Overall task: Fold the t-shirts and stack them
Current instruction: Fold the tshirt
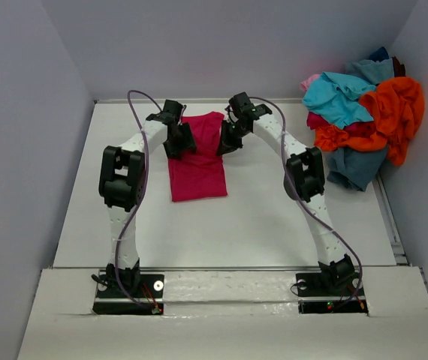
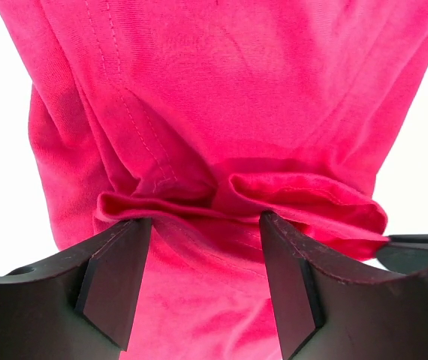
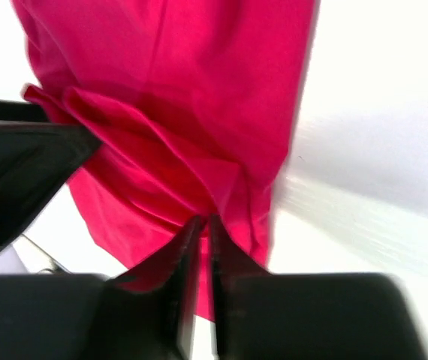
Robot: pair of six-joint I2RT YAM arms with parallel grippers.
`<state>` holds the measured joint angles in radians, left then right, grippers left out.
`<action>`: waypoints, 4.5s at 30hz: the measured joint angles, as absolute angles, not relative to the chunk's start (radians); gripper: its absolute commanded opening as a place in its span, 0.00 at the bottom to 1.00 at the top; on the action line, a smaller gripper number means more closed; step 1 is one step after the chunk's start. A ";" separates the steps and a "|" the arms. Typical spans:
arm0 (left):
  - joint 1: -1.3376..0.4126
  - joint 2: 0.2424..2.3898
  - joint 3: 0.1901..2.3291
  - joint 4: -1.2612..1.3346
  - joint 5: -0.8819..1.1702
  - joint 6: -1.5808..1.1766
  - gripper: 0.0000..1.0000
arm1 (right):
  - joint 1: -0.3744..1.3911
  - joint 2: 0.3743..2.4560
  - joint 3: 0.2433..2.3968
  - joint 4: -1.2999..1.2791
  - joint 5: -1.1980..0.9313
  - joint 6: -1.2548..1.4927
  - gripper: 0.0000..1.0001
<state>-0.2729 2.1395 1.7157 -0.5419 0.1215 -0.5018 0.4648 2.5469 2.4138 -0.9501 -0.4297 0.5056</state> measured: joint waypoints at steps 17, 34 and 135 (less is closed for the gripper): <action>-0.257 2.146 1.715 -0.544 0.092 -0.502 0.70 | 0.437 2.597 2.436 -0.885 -0.472 0.547 0.64; -0.220 2.136 1.667 -0.525 0.057 -0.506 0.70 | 0.407 2.515 2.352 -0.876 -0.444 0.494 0.78; -0.261 2.247 1.873 -0.698 -0.039 -0.446 0.70 | 0.496 2.611 2.448 -0.800 -0.354 0.467 0.52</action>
<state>-0.2607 2.2475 1.8729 -0.6975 -0.0387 -0.4461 0.4961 2.6114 2.4481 -0.7998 -0.3538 0.4671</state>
